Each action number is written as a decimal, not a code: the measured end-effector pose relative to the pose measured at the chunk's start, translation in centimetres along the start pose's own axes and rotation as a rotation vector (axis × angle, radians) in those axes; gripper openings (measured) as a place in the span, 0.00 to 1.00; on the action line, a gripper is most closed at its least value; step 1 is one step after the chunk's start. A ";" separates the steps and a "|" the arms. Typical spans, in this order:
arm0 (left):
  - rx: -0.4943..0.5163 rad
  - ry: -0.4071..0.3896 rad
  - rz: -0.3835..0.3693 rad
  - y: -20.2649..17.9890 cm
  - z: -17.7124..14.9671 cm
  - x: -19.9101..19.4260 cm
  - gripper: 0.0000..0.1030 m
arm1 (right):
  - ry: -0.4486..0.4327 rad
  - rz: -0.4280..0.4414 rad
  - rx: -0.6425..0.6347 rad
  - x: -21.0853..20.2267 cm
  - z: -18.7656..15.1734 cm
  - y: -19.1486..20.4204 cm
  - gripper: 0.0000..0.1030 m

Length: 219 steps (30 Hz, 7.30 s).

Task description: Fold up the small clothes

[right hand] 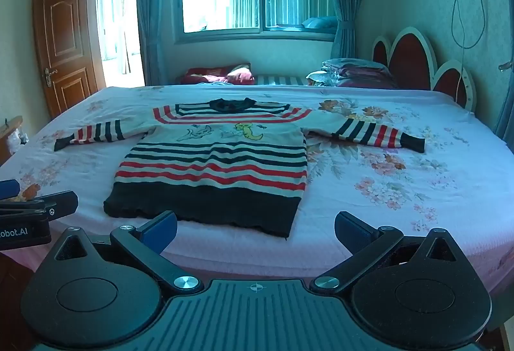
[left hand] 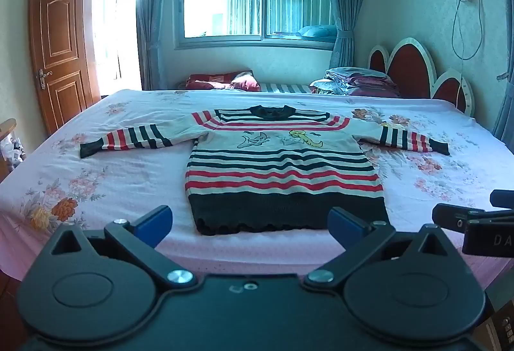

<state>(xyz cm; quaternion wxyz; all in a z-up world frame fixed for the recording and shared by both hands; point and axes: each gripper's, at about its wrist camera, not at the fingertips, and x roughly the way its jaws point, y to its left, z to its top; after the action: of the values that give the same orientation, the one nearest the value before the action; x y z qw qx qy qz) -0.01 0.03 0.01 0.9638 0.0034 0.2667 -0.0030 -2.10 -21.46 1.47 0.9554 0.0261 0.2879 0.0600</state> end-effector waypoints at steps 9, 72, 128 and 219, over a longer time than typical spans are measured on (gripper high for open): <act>0.008 -0.012 0.002 0.4 0.4 0.1 1.00 | -0.001 -0.002 -0.005 0.1 0.0 0.1 1.00; -0.009 -0.018 0.015 -0.2 0.0 -0.6 1.00 | -0.006 0.002 -0.013 -0.1 0.4 0.1 1.00; 0.011 -0.011 0.015 1.0 6.7 11.9 1.00 | -0.016 -0.065 0.045 11.0 6.4 -1.4 1.00; -0.133 0.258 0.065 10.5 15.9 43.5 1.00 | 0.064 0.054 0.079 49.9 19.6 -9.6 0.07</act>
<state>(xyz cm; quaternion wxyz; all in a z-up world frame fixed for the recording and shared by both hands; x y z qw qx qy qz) 45.59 10.27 -8.65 0.9192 -0.0515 0.3877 0.0462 50.96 -24.81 -10.27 0.9421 0.0694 0.3194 0.0750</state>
